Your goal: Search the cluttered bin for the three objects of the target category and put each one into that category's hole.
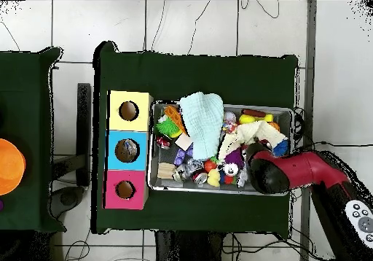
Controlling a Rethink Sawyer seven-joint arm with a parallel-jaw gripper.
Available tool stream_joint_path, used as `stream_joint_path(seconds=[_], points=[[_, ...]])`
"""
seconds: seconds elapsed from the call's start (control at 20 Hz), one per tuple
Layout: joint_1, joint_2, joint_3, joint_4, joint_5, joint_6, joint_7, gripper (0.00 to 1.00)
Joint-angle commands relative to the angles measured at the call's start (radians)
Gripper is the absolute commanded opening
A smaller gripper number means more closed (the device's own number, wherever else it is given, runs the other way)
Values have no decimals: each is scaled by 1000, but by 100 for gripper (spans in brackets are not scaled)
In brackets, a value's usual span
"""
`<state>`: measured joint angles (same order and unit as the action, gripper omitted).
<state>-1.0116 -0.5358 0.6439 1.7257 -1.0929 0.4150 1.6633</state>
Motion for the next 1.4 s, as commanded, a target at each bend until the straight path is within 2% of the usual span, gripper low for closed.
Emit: stream_joint_path(seconds=[0.05, 0.15, 0.3, 0.35, 0.4, 0.6, 0.75, 0.85, 0.95, 1.05, 1.15, 1.4], points=[[61, 139, -93, -35, -65, -59, 23, 100], [20, 187, -50, -27, -40, -105, -12, 100], [-112, 302, 93, 6, 27, -121, -147, 100], [-149, 342, 126, 17, 52, -116, -166, 100], [-166, 371, 148, 26, 63, -113, -177, 0], [-162, 380, 155, 54, 67, -175, -91, 0], [-97, 328, 114, 75, 73, -242, 30, 0], [-24, 278, 53, 85, 87, -304, 128, 0], [26, 249, 9, 89, 107, -338, 177, 0], [84, 223, -44, 91, 139, -382, 225, 0], [180, 180, -131, 92, 195, -450, 286, 0], [303, 129, -225, 112, 327, -502, 325, 0]])
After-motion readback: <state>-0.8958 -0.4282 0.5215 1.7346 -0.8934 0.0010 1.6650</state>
